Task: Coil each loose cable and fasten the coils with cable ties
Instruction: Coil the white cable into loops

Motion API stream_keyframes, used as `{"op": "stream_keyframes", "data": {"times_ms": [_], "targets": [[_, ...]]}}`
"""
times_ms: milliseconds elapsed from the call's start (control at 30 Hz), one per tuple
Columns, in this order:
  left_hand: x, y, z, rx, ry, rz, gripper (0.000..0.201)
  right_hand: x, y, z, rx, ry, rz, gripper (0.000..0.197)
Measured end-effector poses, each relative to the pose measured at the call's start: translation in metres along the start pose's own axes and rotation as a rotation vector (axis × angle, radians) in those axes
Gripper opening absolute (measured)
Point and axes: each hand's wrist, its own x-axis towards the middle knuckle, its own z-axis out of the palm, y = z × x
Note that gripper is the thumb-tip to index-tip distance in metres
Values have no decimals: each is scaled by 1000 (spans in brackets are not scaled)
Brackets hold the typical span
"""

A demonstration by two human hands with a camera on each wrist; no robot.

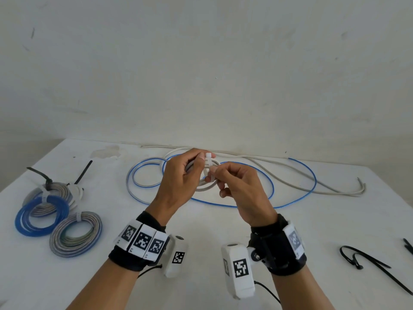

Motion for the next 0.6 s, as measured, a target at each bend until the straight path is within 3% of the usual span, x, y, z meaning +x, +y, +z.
{"op": "stream_keyframes", "data": {"times_ms": [233,300,433,600], "targets": [[-3,9,4,136,-79,168,25,1,-1,-3,142,103,13,15],[-3,10,5,157,-109,187,24,1,1,-6,143,150,-5,23],[-3,8,4,103,-122,133,21,2,2,-4,72,125,-52,20],[-6,12,11,2,-178,49,23,6,8,-6,55,222,-124,11]]}}
